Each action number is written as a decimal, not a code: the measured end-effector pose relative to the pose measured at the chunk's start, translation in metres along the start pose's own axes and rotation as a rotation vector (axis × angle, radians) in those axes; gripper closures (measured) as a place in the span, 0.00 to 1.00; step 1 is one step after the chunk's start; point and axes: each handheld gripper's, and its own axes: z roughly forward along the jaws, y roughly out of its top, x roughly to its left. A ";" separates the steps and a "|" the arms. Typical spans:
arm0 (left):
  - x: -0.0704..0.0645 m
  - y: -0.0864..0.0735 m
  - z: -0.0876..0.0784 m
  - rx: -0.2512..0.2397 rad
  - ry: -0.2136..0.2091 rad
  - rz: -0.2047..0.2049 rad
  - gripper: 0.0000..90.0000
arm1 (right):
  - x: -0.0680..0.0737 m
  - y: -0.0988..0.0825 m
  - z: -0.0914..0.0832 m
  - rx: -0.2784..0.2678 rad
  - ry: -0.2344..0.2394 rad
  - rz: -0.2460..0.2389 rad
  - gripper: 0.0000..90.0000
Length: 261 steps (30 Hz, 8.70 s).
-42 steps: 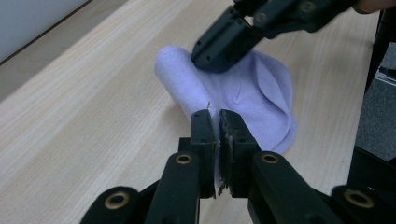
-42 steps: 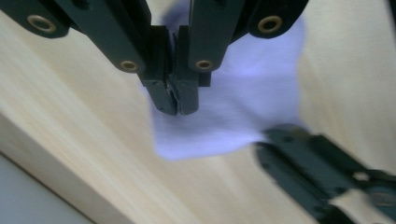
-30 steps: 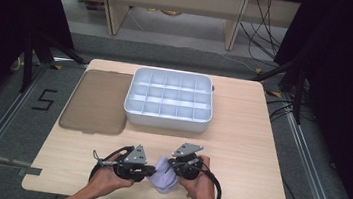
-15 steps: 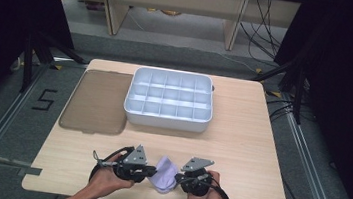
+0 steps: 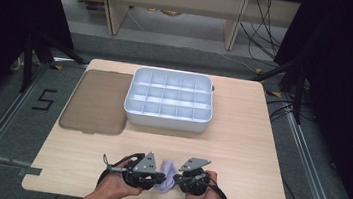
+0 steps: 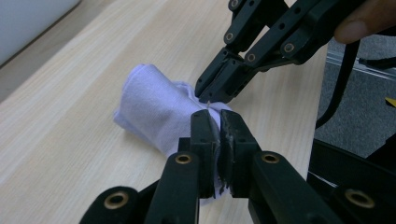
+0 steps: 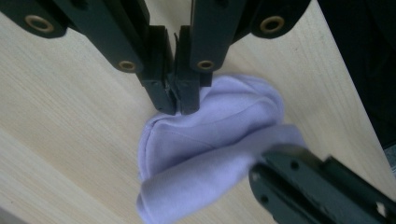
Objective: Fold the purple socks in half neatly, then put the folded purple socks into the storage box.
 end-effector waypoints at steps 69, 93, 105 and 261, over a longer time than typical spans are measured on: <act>0.008 -0.018 0.011 0.049 0.018 0.010 0.94 | -0.018 0.022 -0.010 -0.088 0.000 0.067 0.80; 0.009 -0.018 0.011 0.055 0.007 0.002 0.93 | -0.041 0.025 0.023 0.043 0.214 0.133 0.60; 0.015 -0.019 -0.001 0.011 -0.032 -0.048 0.71 | -0.040 0.021 0.023 0.024 0.260 0.183 0.78; 0.032 -0.076 -0.054 0.057 0.178 -0.138 0.22 | -0.171 0.175 -0.028 0.162 -0.369 0.114 0.81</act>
